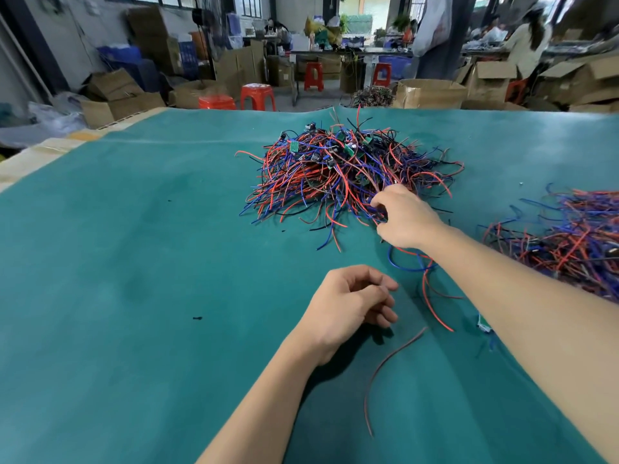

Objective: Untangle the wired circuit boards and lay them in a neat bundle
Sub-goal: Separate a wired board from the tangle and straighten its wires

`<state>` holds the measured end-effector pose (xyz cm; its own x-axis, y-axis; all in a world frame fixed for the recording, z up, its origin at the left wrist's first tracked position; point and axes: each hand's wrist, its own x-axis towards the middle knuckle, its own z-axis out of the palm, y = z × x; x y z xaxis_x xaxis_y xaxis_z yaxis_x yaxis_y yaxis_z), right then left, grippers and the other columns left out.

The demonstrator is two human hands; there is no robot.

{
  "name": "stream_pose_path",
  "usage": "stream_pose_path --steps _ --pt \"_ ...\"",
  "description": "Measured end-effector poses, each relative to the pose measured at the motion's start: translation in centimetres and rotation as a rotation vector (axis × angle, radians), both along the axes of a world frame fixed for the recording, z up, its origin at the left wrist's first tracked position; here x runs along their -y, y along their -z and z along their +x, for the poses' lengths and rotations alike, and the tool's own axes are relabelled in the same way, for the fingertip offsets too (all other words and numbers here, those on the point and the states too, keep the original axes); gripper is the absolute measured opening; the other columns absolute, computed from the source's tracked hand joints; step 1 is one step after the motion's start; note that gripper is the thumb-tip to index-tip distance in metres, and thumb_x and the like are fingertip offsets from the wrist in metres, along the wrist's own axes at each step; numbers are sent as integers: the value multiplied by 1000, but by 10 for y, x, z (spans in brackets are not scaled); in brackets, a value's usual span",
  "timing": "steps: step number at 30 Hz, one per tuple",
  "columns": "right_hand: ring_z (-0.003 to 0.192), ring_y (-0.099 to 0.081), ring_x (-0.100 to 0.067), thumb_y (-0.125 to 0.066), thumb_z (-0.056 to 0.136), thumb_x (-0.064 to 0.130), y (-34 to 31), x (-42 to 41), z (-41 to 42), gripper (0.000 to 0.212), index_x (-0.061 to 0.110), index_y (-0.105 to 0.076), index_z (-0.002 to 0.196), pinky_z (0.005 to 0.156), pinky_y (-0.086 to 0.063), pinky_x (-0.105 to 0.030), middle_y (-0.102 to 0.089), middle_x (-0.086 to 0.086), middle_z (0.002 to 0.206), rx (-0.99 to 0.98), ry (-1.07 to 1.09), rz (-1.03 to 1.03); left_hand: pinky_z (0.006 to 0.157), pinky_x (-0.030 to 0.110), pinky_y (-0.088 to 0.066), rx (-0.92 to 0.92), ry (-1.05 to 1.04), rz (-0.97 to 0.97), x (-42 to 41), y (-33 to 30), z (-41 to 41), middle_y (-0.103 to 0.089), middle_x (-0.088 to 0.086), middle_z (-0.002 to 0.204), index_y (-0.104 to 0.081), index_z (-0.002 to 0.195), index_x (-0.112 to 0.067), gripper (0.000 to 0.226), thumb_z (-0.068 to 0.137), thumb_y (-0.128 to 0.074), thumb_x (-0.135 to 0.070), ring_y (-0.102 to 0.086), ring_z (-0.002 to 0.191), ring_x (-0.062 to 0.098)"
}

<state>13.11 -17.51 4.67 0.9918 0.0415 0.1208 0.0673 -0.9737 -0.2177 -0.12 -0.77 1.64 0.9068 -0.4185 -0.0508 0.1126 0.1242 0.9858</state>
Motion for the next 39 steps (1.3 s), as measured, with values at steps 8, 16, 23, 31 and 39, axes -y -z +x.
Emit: stream_pose_path --steps 8,16,23,31,39 --pt "132 -50 -32 -61 89 10 1 -14 2 59 29 -54 145 101 -44 -39 -49 -7 149 -50 2 106 57 21 -51 -21 -1 -16 -2 0 2 -60 13 78 -64 99 4 16 95 -49 7 -63 60 17" --pt "102 -67 -25 -67 83 8 -9 -13 -14 23 21 -83 93 88 -49 -28 -73 14 82 69 10 277 58 21 -51 -22 -13 -15 -1 -1 1 -60 14 79 -64 100 6 16 95 -49 8 -62 60 17" --pt "67 -67 -26 -75 73 22 -38 -12 -60 7 19 -81 69 66 -54 -34 -70 -3 58 73 -21 466 60 24 -54 -66 -81 -96 -1 -1 5 -62 19 86 -58 112 3 18 96 -51 6 -65 67 23" --pt "51 -57 -5 -66 65 37 -23 -20 -181 15 30 -79 68 55 -45 -24 -68 4 57 -89 -214 635 66 31 -58 -229 -126 -335 -4 -5 10 -73 17 96 -57 121 3 40 106 -42 -31 -72 77 25" --pt "52 -42 -5 -61 70 21 6 -34 -202 12 12 -69 68 53 -34 -24 -54 -1 52 -339 -445 760 60 20 -54 -222 -119 -277 -7 -1 9 -70 12 81 -60 115 8 23 98 -56 -6 -65 65 15"
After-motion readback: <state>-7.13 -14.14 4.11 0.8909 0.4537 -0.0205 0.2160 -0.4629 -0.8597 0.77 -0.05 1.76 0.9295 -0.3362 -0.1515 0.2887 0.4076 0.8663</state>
